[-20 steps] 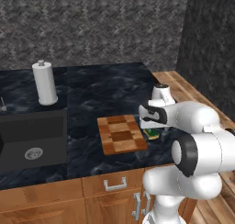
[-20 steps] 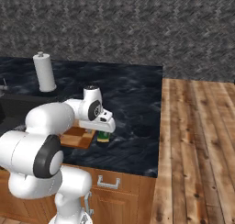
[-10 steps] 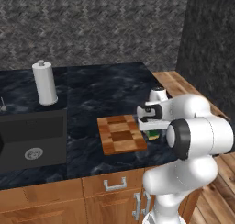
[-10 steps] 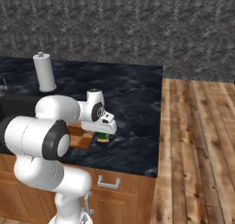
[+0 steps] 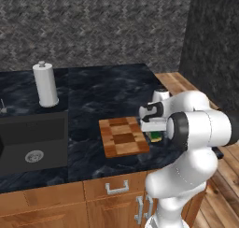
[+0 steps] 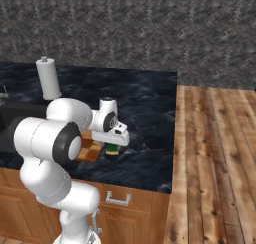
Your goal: Pick up the sponge from the counter and clean the cutting board by briefly scrubbing or pressing down on the cutting board. Once finished, release the sponge.
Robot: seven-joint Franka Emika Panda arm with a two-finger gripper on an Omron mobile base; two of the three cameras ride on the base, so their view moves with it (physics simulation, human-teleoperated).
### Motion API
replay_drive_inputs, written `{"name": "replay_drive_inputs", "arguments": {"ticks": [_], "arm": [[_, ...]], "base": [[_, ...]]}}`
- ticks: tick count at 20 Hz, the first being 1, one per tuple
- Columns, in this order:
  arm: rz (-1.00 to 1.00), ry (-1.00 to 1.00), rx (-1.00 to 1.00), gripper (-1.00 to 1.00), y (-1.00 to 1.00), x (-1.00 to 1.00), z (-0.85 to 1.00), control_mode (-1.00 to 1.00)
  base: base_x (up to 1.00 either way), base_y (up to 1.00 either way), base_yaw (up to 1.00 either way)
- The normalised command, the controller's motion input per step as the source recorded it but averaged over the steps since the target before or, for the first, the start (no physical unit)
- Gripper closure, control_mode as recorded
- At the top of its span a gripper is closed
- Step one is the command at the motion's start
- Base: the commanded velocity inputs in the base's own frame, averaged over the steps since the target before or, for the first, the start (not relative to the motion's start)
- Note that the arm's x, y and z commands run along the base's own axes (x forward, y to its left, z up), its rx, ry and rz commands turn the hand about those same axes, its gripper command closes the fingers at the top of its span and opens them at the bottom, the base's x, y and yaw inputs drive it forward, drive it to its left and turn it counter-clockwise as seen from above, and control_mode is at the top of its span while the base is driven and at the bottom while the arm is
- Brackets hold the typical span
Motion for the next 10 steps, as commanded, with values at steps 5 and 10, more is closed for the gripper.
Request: {"name": "replay_drive_inputs", "arguments": {"ticks": [5, 10], "arm": [[0.0, 0.01, 0.0, -1.0, 0.0, 0.16, -0.24, -1.0], [0.0, 0.0, 0.0, -1.0, 0.0, 0.14, -0.18, -1.0]], "base": [[0.0, 0.0, 0.0], [0.0, 0.0, 0.0]]}}
